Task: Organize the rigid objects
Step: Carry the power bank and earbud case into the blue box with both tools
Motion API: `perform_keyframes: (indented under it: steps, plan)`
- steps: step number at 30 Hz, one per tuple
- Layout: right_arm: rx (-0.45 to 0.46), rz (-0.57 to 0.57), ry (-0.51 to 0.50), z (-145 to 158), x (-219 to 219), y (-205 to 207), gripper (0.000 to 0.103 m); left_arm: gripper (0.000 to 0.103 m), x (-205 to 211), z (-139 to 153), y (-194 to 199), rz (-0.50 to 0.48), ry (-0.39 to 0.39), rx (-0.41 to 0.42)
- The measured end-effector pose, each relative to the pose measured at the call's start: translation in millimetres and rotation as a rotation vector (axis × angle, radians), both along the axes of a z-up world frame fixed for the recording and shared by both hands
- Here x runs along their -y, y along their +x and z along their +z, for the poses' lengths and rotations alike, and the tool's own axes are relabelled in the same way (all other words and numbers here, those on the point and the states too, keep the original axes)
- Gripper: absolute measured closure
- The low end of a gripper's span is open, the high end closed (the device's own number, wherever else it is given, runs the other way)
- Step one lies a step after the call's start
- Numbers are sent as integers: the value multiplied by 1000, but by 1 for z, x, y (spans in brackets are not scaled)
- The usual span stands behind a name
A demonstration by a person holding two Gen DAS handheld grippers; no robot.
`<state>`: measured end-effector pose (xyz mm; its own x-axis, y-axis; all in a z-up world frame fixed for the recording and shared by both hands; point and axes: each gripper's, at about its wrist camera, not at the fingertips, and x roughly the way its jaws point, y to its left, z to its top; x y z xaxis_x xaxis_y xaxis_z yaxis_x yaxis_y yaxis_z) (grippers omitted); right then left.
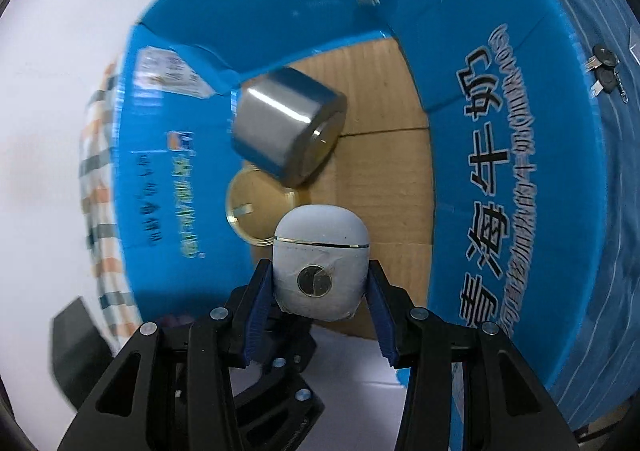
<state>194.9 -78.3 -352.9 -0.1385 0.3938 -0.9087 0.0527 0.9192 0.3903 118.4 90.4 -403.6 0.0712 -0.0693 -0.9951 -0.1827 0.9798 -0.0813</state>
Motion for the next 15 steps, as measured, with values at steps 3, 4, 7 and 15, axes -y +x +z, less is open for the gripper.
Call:
perform_keyframes:
  steps: [3, 4, 7, 15]
  plan:
    - [-19, 27, -36, -15, -6, 4, 55, 47, 0, -7, 5, 9, -2, -19]
    - [-22, 34, -49, -18, -7, 5, 55, 47, 0, -9, 7, 9, -5, -26]
    - [-24, 61, -88, -28, -11, 10, 54, 47, 0, -15, 14, 3, -11, -40]
    - [-53, 99, -128, -49, -18, 20, 54, 47, 8, -21, 27, -4, -11, -64]
